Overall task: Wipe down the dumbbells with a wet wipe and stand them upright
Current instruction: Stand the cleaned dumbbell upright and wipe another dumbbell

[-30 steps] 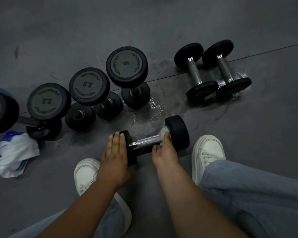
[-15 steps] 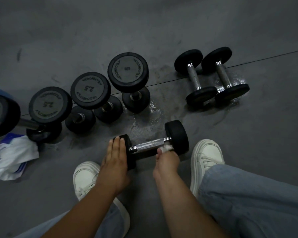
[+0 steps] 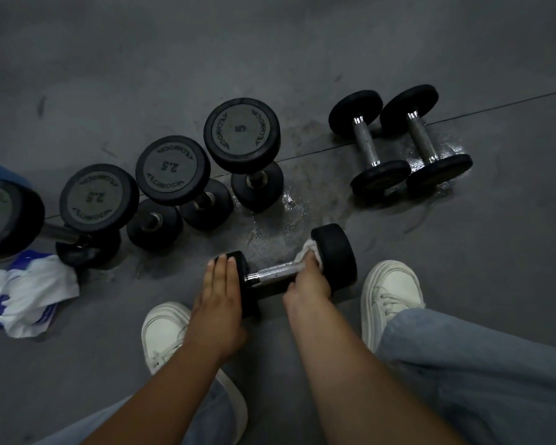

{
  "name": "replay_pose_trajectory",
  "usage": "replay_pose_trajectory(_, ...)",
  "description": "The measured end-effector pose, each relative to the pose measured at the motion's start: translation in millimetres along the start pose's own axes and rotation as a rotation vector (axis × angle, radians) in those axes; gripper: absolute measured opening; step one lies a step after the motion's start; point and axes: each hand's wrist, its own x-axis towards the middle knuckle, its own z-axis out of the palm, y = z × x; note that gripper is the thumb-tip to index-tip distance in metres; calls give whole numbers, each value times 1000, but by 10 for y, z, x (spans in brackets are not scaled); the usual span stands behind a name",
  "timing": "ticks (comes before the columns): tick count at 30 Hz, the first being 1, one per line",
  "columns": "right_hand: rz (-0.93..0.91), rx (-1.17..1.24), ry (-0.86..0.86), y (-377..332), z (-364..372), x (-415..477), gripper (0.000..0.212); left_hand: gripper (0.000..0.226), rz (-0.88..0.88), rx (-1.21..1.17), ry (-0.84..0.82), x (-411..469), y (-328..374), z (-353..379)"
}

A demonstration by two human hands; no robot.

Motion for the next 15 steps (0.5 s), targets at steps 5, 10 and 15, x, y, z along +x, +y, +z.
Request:
replay_pose_trajectory(5,65,-24,-42,-62,-50,15,33,122,11,6,8,1,-13,43)
replay_pose_trajectory(10,45,-8,-48,-51,-98,-116,20,121,-5,-15,7,-1,-2,40)
replay_pose_trajectory(15,135,46,-111,-165,6,-110,21,120,4,-6,12,18,-18,57)
